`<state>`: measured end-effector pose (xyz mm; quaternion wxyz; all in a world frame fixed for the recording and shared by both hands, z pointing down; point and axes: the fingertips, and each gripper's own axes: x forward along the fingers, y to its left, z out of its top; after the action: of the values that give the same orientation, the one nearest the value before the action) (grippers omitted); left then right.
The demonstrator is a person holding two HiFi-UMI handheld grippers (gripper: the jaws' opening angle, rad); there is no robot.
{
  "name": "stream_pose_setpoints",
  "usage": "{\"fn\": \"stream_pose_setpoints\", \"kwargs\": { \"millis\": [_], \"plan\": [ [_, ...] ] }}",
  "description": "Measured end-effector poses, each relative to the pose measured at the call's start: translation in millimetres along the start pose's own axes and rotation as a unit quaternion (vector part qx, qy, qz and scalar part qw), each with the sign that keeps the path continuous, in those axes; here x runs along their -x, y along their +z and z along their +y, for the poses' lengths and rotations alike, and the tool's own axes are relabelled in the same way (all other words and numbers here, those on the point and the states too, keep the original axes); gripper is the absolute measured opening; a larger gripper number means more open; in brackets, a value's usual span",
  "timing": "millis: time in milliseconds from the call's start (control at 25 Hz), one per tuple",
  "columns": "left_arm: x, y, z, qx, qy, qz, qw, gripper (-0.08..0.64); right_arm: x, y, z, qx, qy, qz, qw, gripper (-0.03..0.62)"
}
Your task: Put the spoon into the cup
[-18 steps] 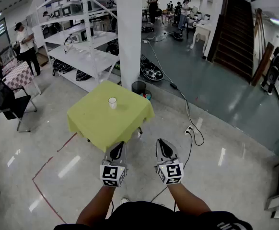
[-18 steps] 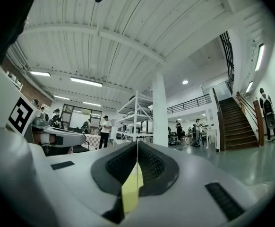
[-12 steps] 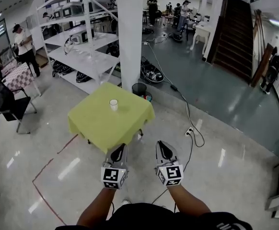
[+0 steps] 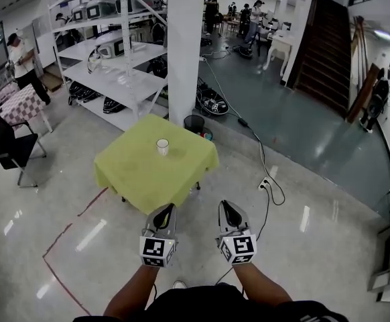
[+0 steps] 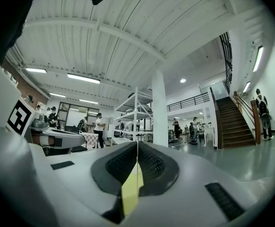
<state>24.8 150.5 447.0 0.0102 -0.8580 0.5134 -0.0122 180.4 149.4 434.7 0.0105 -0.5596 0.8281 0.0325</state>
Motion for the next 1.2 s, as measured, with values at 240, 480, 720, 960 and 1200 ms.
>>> {"fn": "stream_pose_setpoints", "kwargs": {
  "millis": [240,480,720,960,1200],
  "plan": [
    [2,-12,16,0.003,-0.006,0.004,1.0000,0.006,-13,-2,21,0.003,0.005,0.004,1.000,0.011],
    [-11,-20,23,0.005,-0.010,0.008,0.9999,0.006,-33,-10,22,0.011,0.012,0.013,1.000,0.011],
    [-43,-27,34,0.013,0.001,0.028,0.9995,0.006,-64,-19,6,-0.008,0.014,0.006,1.000,0.011],
    [-98,-11,40,0.005,0.005,0.012,0.9999,0.006,-107,-15,-29,-0.012,0.025,-0.003,1.000,0.011],
    [-153,-6,42,-0.002,0.010,0.008,0.9999,0.006,-145,-17,-71,-0.022,0.031,-0.011,0.999,0.011]
  ]
}}
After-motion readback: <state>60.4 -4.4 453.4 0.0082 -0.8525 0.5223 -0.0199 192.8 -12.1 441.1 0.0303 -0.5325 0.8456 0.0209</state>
